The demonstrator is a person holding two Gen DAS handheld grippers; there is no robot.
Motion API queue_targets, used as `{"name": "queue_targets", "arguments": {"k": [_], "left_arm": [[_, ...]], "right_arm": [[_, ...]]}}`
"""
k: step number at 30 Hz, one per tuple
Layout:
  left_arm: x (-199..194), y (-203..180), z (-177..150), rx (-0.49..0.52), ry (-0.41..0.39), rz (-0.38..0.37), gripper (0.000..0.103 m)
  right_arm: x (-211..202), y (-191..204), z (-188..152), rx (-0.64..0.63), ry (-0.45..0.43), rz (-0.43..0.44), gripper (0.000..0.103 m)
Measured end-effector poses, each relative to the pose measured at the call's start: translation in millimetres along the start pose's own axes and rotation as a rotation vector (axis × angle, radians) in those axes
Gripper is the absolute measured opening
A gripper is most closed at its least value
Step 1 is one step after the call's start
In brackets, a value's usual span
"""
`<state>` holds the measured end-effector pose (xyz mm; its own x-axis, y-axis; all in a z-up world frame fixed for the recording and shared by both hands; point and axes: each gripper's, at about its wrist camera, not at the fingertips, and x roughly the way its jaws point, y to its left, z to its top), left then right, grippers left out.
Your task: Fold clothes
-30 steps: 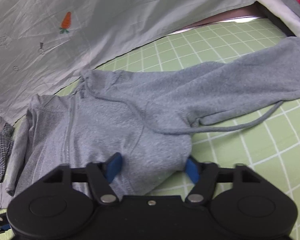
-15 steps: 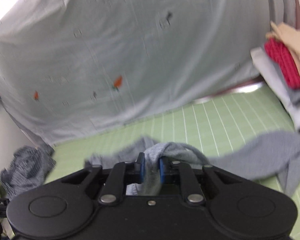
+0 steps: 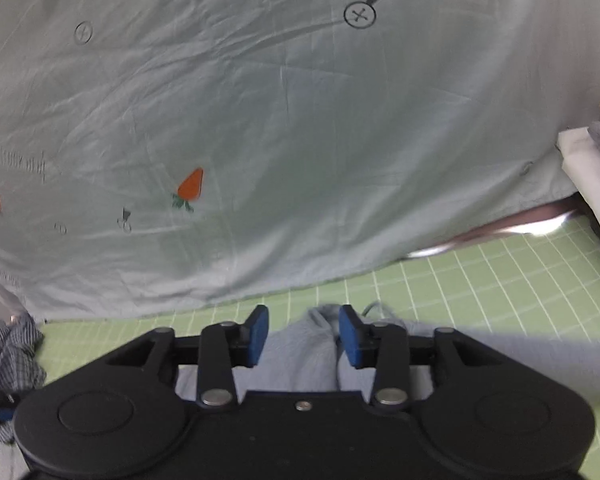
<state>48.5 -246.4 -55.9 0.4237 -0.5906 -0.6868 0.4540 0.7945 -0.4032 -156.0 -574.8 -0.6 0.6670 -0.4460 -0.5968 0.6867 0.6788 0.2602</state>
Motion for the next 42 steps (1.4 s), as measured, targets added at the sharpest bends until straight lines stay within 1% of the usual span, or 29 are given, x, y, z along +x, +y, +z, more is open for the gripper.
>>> {"name": "queue_targets", "arguments": {"k": [2, 7, 10, 12, 14, 16, 17, 18, 19, 20, 22, 24, 26, 31, 34, 37, 38, 39, 40, 41, 42], "left_arm": [[1, 9, -9, -0.002, 0.015, -0.006, 0.071], [22, 20, -17, -0.019, 0.045, 0.009, 0.071], [34, 27, -22, -0.03, 0.062, 0.017, 0.071], [40, 24, -15, -0.023, 0.044, -0.001, 0.074], [46, 19, -7, -0.016, 0.029, -0.022, 0.074], [53, 12, -2, -0.001, 0.023, -0.044, 0.074], [55, 8, 0, 0.008, 0.022, -0.052, 0.069], [56, 5, 1, 0.02, 0.03, -0.049, 0.047], [56, 2, 3, 0.034, 0.04, -0.041, 0.032], [57, -2, 4, 0.047, 0.05, -0.033, 0.019], [49, -5, 4, 0.061, 0.049, -0.046, 0.016], [28, -12, 2, 0.083, 0.033, -0.064, 0.014], [5, -18, 0, 0.108, 0.015, -0.083, 0.014], [-82, -31, -19, 0.132, -0.056, -0.148, 0.013], [-136, -32, -39, 0.102, -0.074, -0.202, 0.013], [-174, -28, -66, 0.049, -0.065, -0.221, 0.013], [-180, -25, -75, 0.034, -0.056, -0.213, 0.014], [-177, -20, -85, 0.014, -0.037, -0.191, 0.019], [-173, -15, -96, -0.009, -0.014, -0.165, 0.022], [-162, -7, -108, -0.034, 0.023, -0.132, 0.025], [-148, -1, -120, -0.052, 0.067, -0.075, 0.028]], "right_arm": [[0, -8, -21, 0.003, 0.039, -0.006, 0.042], [12, -29, -64, 0.028, 0.15, -0.011, 0.04], [23, -30, -69, 0.043, 0.171, 0.034, 0.041], [31, -29, -66, 0.039, 0.185, 0.063, 0.041], [40, -29, -64, 0.045, 0.202, 0.09, 0.045], [49, -29, -64, 0.063, 0.224, 0.102, 0.044], [51, -29, -63, 0.065, 0.226, 0.107, 0.038], [51, -29, -63, 0.068, 0.222, 0.112, 0.032], [48, -29, -62, 0.074, 0.213, 0.117, 0.021], [43, -30, -61, 0.082, 0.199, 0.114, 0.007], [30, -33, -59, 0.108, 0.169, 0.123, 0.007], [11, -37, -56, 0.133, 0.139, 0.137, 0.006], [-16, -35, -55, 0.118, 0.107, 0.147, 0.006], [-98, -31, -58, 0.075, 0.023, 0.181, 0.006], [-155, -35, -64, 0.064, -0.022, 0.212, 0.006], [-211, -45, -72, 0.086, -0.057, 0.26, 0.006], [-223, -49, -75, 0.106, -0.061, 0.27, 0.006], [-230, -53, -79, 0.126, -0.053, 0.265, 0.006], [-228, -55, -85, 0.132, -0.027, 0.249, 0.007], [-226, -58, -91, 0.137, -0.002, 0.233, 0.011], [-222, -60, -97, 0.137, 0.029, 0.21, 0.016]]}}
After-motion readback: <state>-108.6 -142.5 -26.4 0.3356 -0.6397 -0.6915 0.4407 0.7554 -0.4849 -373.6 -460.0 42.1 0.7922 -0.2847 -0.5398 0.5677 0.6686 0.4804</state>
